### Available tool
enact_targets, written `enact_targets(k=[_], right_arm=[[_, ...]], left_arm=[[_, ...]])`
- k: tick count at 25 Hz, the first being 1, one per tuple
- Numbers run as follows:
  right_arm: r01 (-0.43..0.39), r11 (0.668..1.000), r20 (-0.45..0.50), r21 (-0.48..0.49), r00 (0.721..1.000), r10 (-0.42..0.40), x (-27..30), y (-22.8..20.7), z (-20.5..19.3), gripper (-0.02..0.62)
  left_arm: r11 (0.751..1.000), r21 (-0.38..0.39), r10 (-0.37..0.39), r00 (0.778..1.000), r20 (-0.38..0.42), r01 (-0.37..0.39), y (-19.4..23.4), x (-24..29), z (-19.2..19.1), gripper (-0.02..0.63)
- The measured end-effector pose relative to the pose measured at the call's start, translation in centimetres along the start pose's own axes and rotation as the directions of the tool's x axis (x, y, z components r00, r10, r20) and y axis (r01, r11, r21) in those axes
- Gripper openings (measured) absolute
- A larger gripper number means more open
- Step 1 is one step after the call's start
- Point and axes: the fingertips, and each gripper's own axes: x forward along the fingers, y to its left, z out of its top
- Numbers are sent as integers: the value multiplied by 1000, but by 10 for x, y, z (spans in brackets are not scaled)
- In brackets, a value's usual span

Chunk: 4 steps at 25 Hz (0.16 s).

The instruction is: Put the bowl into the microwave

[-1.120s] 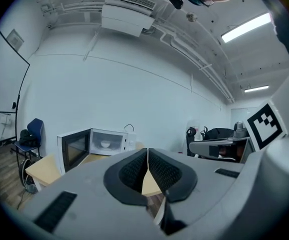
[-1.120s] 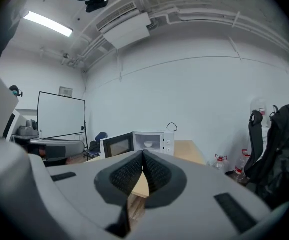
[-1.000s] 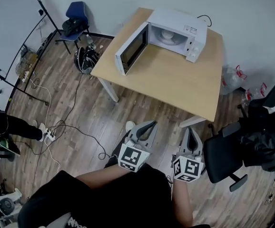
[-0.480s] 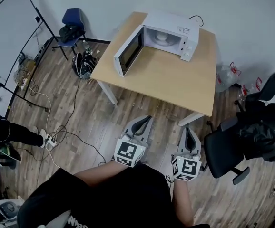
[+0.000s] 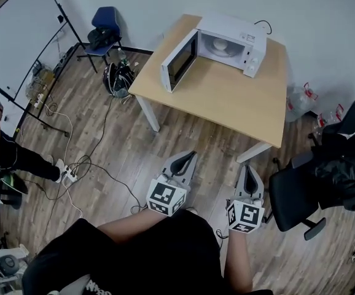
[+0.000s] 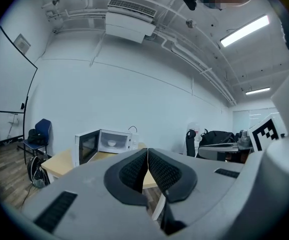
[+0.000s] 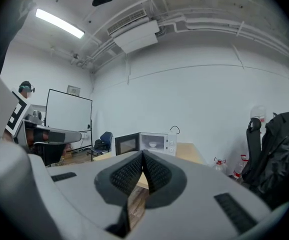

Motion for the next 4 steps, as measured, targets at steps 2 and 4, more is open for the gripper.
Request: enact_targets(k=[2, 4], right_arm=[[2, 1000, -7, 12, 1000, -2, -9, 8, -5, 60], [-2, 1000, -12, 17, 1000, 2, -19, 19, -9, 60]], left_arm=[[1000, -15, -11, 1000, -12, 11, -3, -18, -5, 15], [999, -29, -22, 1000, -22, 22, -5, -39, -9, 15]])
